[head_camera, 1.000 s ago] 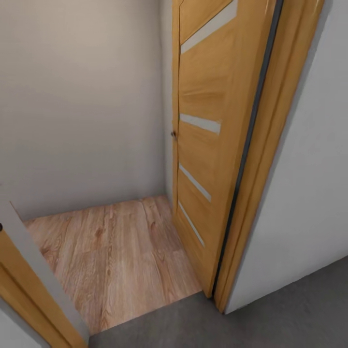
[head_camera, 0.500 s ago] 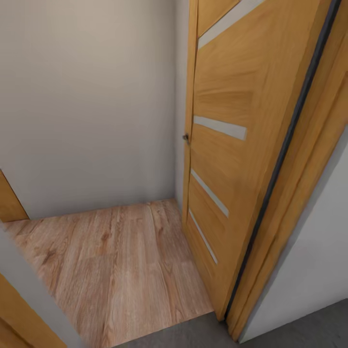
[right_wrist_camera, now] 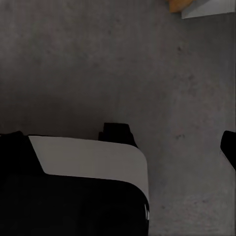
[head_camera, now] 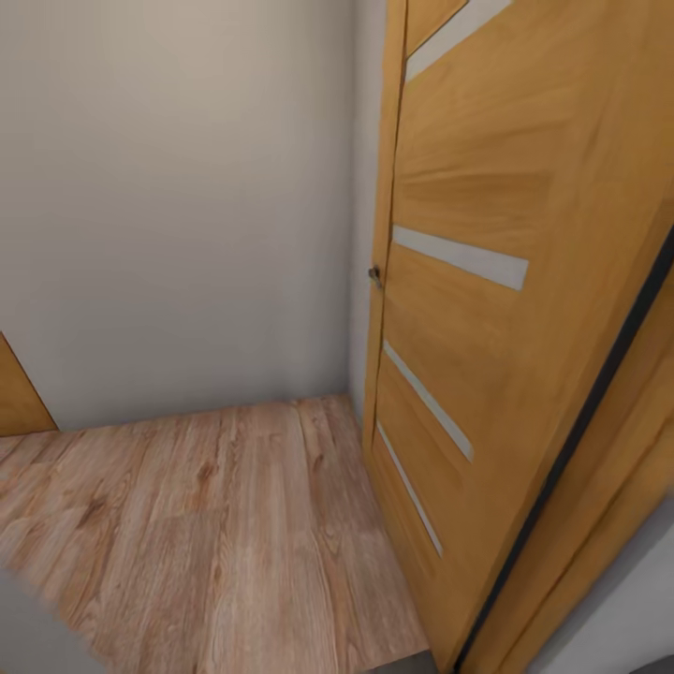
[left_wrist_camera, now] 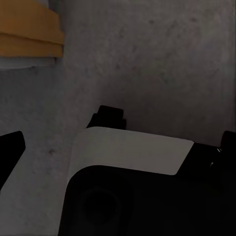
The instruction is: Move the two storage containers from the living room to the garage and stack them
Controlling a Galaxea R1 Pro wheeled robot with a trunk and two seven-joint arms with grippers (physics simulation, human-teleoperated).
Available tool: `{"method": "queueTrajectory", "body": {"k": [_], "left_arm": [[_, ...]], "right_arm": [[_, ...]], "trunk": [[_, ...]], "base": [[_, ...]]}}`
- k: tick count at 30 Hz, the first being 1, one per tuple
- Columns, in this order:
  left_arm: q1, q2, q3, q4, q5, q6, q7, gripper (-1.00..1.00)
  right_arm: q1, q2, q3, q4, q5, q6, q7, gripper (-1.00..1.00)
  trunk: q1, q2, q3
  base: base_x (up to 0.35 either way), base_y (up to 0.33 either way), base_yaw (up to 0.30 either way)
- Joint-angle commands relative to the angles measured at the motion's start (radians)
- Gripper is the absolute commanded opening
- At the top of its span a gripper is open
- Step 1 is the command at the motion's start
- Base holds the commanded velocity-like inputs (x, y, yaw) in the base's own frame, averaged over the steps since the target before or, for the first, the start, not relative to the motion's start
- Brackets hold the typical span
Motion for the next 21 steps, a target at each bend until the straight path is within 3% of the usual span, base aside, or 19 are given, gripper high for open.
{"method": "queueTrajectory", "body": {"k": [1, 8, 21], "left_arm": [[0.0, 0.0, -0.001, 0.0, 0.006, 0.002, 0.003, 1.0], [0.0, 0.003, 0.0, -0.001, 0.008, 0.0, 0.003, 1.0], [-0.001, 0.001, 0.0, -0.002, 0.01, 0.001, 0.004, 1.0]], "right_arm": [[-0.001, 0.001, 0.008, 0.003, -0.009, -0.005, -0.001, 1.0], [-0.001, 0.003, 0.009, 0.003, -0.01, -0.003, -0.001, 1.0], [-0.001, 0.002, 0.008, 0.003, -0.011, -0.004, -0.001, 1.0]], "trunk": [[0.0, 0.0, -0.001], [0.0, 0.0, -0.001], [0.0, 0.0, -0.001]], "base": [[0.309, 0.0, 0.051], [0.264, 0.0, 0.011], [0.068, 0.0, 0.082]]}}
